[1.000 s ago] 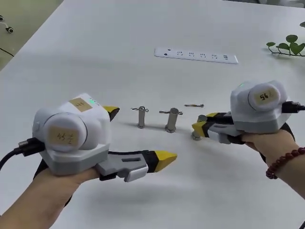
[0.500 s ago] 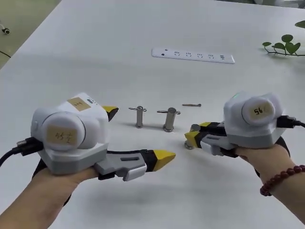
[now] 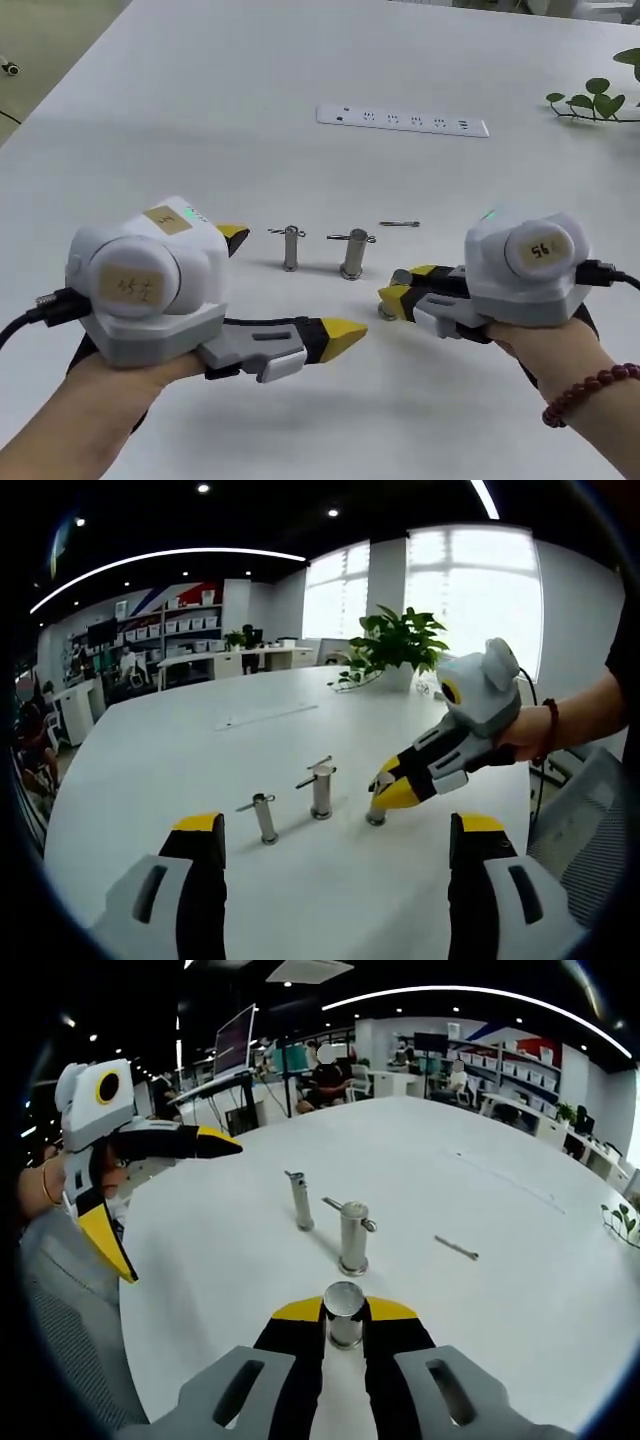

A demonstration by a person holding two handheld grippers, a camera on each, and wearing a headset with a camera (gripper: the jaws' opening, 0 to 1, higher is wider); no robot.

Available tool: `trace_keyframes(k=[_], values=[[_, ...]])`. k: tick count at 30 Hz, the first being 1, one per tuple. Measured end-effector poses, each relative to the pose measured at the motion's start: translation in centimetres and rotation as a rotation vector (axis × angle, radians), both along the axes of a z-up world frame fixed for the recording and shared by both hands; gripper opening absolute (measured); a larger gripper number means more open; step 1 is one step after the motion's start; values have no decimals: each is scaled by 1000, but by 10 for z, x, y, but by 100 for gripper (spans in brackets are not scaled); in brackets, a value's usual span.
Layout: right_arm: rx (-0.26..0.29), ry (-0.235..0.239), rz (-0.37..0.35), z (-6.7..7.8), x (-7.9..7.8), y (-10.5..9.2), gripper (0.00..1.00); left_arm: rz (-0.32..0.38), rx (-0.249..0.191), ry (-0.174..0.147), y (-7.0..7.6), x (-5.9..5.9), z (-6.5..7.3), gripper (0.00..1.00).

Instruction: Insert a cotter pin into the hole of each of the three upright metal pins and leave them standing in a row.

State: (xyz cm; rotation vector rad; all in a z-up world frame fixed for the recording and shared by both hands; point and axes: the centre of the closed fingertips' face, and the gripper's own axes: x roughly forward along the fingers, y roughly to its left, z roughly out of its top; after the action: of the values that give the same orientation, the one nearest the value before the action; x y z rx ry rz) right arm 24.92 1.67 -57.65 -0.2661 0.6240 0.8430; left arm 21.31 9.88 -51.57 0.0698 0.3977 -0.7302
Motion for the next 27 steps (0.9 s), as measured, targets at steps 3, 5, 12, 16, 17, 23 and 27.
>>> trace_keyframes(k=[3,5,12,16,17,23,27], values=[[0,23,7,-4,0,-1,10,1,-1,0,0,0,0,92],[-7,9,5,-4,1,-2,11,3,3,0,1,0,0,92],[16,31,1,-2,-4,0,20,2,7,-21,0,1,2,95],[31,34,16,5,-5,1,23,-1,9,-23,0,-1,1,96],[31,35,17,6,-5,1,24,1,9,-23,0,-1,1,96],[30,43,42,14,-9,-4,29,12,-10,-33,1,-1,3,96],[23,45,64,19,-10,-8,30,18,-11,-35,1,-1,2,95]])
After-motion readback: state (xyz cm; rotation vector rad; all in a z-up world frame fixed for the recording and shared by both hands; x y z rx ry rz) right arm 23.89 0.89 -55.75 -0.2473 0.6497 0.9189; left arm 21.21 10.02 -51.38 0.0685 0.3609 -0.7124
